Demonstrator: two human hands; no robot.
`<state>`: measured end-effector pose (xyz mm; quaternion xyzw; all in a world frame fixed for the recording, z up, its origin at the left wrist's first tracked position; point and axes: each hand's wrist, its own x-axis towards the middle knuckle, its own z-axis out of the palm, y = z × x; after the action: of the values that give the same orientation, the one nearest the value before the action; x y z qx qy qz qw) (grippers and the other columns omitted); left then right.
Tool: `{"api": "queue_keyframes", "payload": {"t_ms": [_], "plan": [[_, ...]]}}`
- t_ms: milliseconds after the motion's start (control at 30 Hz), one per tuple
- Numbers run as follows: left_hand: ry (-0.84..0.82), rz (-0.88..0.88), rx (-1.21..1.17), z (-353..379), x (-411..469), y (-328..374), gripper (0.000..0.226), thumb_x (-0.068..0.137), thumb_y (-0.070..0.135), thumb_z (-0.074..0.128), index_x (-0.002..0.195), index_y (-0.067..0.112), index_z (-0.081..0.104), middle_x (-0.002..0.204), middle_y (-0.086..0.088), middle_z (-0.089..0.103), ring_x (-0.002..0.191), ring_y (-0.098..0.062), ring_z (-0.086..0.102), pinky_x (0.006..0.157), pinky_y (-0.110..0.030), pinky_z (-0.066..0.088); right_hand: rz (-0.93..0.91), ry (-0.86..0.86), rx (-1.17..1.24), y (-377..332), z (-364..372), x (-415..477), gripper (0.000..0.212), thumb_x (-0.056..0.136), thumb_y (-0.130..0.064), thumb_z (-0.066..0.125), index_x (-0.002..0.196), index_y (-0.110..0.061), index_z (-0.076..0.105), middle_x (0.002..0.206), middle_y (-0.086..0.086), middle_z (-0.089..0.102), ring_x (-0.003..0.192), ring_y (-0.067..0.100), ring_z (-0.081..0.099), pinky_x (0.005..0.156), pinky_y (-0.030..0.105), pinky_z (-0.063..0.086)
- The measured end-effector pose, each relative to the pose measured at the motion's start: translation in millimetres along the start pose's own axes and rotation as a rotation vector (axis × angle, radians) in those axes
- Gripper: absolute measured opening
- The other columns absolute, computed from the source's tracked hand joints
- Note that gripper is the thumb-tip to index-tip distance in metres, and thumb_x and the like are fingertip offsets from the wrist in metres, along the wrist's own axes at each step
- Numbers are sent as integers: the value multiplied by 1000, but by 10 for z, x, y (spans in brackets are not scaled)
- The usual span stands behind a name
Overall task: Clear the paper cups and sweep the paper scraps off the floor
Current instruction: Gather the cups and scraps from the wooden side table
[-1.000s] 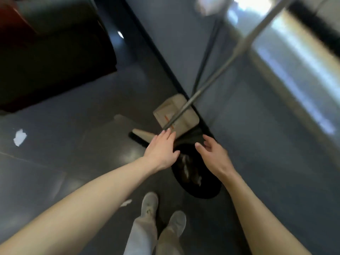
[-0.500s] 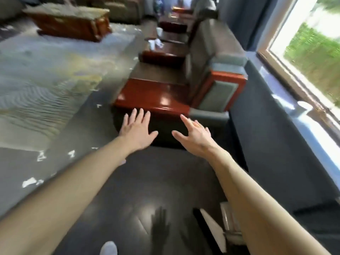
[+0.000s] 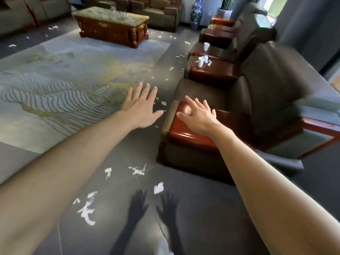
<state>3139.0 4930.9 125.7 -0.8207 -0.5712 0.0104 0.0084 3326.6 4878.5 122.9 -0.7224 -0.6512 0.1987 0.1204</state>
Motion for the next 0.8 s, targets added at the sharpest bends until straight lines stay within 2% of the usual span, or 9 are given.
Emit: {"api": "queue_keyframes", "payload": {"t_ms": [200, 333, 467, 633, 800], "plan": [[30, 78, 69, -115, 1367, -706, 78, 98, 57, 30, 154, 19, -8, 162, -6, -10, 147, -24, -15, 118, -44, -8, 49, 58, 33, -287, -155, 1603, 72, 94, -56, 44, 154, -34, 10, 162, 4, 6, 149, 27, -4, 117, 51, 0], [-2, 31, 49, -278, 2522, -1317, 79, 98, 58, 31, 154, 20, -10, 161, -6, -12, 147, -24, -17, 118, -44, -8, 16, 65, 64, -604, -237, 2921, 73, 94, -57, 44, 153, -38, 5, 162, 5, 2, 149, 27, -7, 118, 50, -1], [38, -3, 3, -659, 3741, -1788, 79, 97, 58, 32, 154, 21, -10, 161, -6, -12, 147, -24, -16, 118, -43, -7, -4, 133, 54, -917, -643, 4163, 73, 94, -59, 42, 152, -40, 2, 162, 4, -2, 148, 26, -12, 117, 50, -5], [28, 0, -36, -720, 5187, -2076, 78, 98, 58, 30, 154, 21, -9, 161, -6, -13, 147, -24, -16, 119, -43, -6, 19, 214, 13, -1019, -999, 5505, 73, 93, -60, 43, 152, -40, 6, 162, 5, -2, 148, 27, -11, 117, 49, -5], [37, 158, 3, -543, 6825, -2147, 78, 98, 58, 31, 153, 24, -10, 161, -5, -16, 147, -22, -19, 120, -42, -8, 166, 269, -14, -727, -1056, 6983, 74, 91, -62, 43, 152, -41, 7, 162, 8, -2, 148, 27, -10, 117, 52, -1]]}}
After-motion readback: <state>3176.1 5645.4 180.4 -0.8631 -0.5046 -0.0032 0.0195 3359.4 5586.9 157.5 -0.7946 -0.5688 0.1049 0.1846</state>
